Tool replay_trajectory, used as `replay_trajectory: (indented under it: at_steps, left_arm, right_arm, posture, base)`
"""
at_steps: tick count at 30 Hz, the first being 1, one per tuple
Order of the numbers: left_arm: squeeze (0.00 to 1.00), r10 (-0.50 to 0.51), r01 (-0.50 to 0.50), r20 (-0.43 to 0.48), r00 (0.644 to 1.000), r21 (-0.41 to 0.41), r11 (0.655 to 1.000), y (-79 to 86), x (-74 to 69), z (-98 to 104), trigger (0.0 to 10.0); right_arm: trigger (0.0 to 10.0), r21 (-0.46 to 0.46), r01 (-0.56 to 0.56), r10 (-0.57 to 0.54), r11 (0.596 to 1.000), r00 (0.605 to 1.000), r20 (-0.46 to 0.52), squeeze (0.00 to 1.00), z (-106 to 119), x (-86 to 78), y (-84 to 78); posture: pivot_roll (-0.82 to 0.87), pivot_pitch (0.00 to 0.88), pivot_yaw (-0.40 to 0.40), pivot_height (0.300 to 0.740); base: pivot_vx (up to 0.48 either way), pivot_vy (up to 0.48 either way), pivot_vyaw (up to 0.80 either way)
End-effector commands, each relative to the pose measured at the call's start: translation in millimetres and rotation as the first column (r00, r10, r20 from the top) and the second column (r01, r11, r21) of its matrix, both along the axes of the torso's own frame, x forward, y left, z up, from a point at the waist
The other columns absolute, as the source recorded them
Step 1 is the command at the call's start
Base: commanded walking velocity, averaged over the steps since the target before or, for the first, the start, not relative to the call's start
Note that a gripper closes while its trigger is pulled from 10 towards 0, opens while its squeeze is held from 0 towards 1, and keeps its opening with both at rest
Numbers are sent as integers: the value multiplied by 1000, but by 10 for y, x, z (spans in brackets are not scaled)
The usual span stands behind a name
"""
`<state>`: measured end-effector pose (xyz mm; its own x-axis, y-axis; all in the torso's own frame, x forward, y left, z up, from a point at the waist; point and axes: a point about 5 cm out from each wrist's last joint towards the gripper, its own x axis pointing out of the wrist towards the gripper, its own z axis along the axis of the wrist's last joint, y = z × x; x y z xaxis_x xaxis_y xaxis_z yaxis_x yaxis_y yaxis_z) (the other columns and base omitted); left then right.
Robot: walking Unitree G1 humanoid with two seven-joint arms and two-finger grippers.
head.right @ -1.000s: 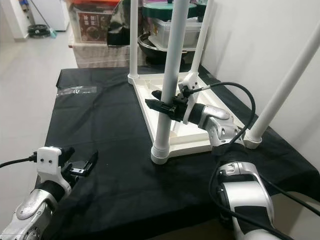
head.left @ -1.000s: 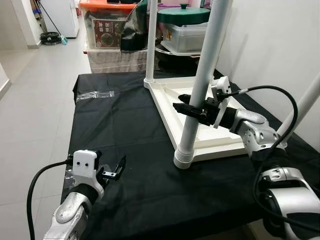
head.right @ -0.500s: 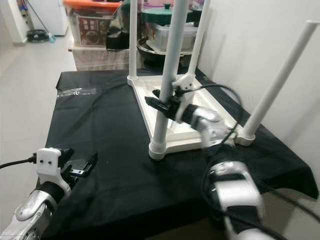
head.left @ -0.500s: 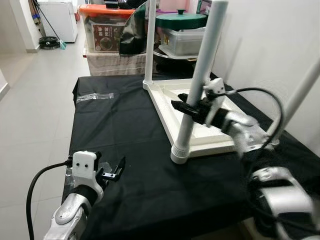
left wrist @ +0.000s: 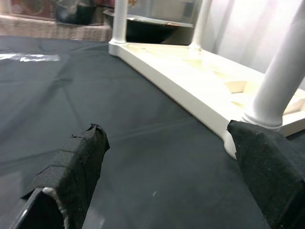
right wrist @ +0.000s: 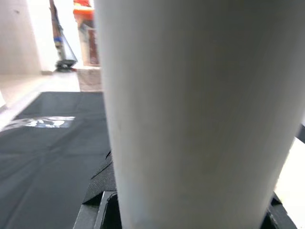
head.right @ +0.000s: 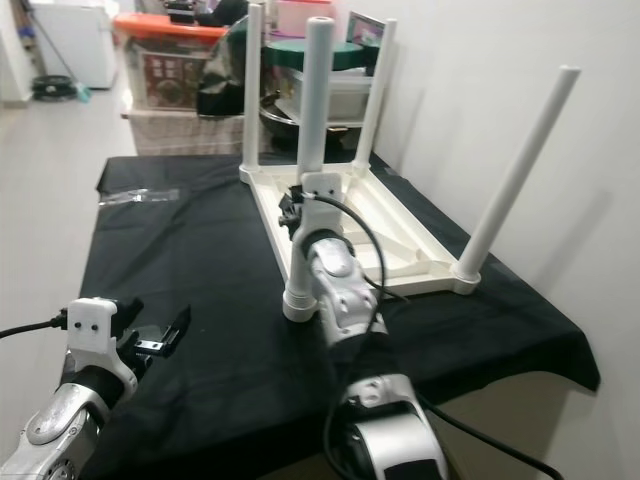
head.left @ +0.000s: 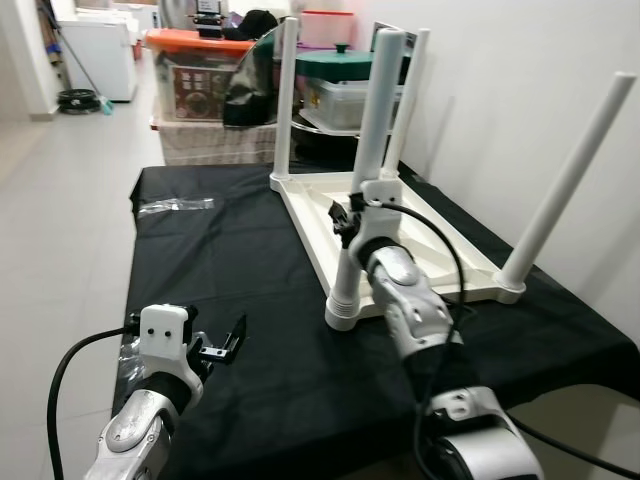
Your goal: Building children table
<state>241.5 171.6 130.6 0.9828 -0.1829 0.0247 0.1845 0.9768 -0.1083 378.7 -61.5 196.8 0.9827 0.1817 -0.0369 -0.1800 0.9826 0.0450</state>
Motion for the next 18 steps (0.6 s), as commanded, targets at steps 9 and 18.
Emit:
replay_trajectory:
  at_steps: [9,18]
  left_arm:
    - [0,18,-18,-11,1000,-15,1000,-31,-19,-34,10000]
    - [0,16,-16,-11,1000,-12,1000,-27,-15,-37,10000]
  right_arm:
    - [0,-37,137,-142,990,952,-272,0,-480,-96,21]
    - [0,-23,200,-200,979,949,-244,0,-419,-160,-5]
  posture:
    - [64,0,-119,740]
    - [61,0,-112,740]
  base:
    - [0,0,0]
    - [0,0,0]
